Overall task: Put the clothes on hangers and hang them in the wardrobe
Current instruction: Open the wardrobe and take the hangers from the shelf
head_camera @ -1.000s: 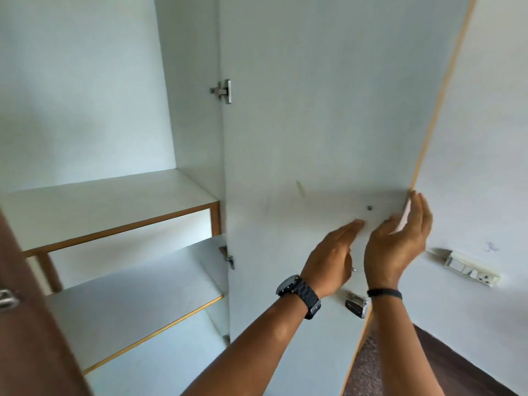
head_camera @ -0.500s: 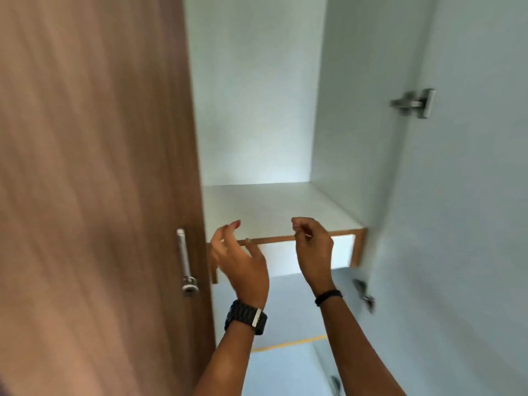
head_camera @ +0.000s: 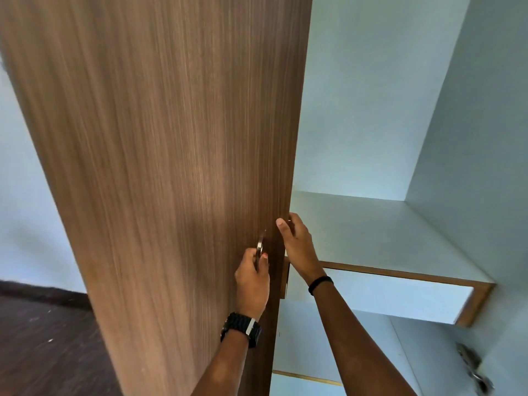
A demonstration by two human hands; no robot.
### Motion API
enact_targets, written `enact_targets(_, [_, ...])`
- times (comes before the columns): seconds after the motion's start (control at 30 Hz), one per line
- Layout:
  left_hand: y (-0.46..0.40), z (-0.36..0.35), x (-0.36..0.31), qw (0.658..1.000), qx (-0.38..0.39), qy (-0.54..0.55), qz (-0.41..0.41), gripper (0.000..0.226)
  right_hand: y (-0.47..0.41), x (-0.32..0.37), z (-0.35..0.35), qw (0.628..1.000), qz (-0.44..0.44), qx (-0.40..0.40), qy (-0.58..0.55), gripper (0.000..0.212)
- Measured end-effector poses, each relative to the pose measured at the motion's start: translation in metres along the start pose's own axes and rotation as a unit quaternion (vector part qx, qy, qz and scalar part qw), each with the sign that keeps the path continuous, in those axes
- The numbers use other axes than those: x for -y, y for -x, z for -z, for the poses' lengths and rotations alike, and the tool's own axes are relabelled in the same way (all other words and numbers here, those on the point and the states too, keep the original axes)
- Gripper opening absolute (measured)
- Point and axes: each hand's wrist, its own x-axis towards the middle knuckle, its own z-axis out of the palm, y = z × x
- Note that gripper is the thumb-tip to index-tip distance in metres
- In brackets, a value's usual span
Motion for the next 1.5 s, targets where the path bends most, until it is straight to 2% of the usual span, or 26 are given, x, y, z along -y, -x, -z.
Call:
enact_targets(0.17, [0.040,0.033,-0.010,0.999,0.016,0.036,0.011,0.014,0.052,0.016,-0.002,0.998,0.037,-0.015,-0.058,0.017])
enact_targets(0.27, [0.084,0.067,-0.017,0.998,-0.015,0.059,0.008,0.018,0.101,0.028,-0.011,0.992,0.083,-0.016,-0.092,0.010])
enact_targets(0.37, [0.129,0.109,-0.022,0.994,-0.086,0.063,0.003,0.029,0.158,0.048,-0.029,0.975,0.130,0.020,-0.180,0.008])
enact_targets(0.5, [0.171,0.175,-0.024,0.983,-0.180,0.017,-0.028,0.037,0.213,0.075,-0.067,0.949,0.117,0.087,-0.281,0.030])
enact_targets(0.6, [0.199,0.216,-0.026,0.973,-0.229,-0.003,0.001,0.027,0.236,0.092,-0.105,0.934,0.080,0.154,-0.311,0.038])
enact_targets(0.67, [0.218,0.235,-0.028,0.957,-0.287,-0.033,0.017,0.020,0.246,0.105,-0.129,0.932,0.082,0.186,-0.299,0.032])
enact_targets(0.73, [0.234,0.253,-0.032,0.940,-0.338,-0.043,-0.021,0.029,0.253,0.117,-0.149,0.936,0.129,0.202,-0.258,0.026])
enact_targets(0.8, [0.244,0.269,-0.034,0.934,-0.343,-0.067,-0.069,0.041,0.261,0.128,-0.163,0.937,0.193,0.204,-0.207,0.025])
enact_targets(0.9, [0.246,0.293,-0.033,0.929,-0.339,-0.122,-0.082,0.030,0.278,0.138,-0.188,0.917,0.259,0.240,-0.188,0.036])
enact_targets(1.03, [0.245,0.331,-0.027,0.903,-0.392,-0.143,-0.106,0.026,0.292,0.148,-0.230,0.892,0.323,0.264,-0.173,0.043])
enact_targets(1.3, [0.222,0.444,0.002,0.847,-0.509,-0.147,-0.044,0.022,0.287,0.166,-0.341,0.842,0.472,0.257,-0.047,0.068])
enact_targets(1.5, [0.189,0.525,0.022,0.845,-0.511,-0.157,-0.004,0.028,0.278,0.180,-0.419,0.810,0.516,0.258,0.100,0.094])
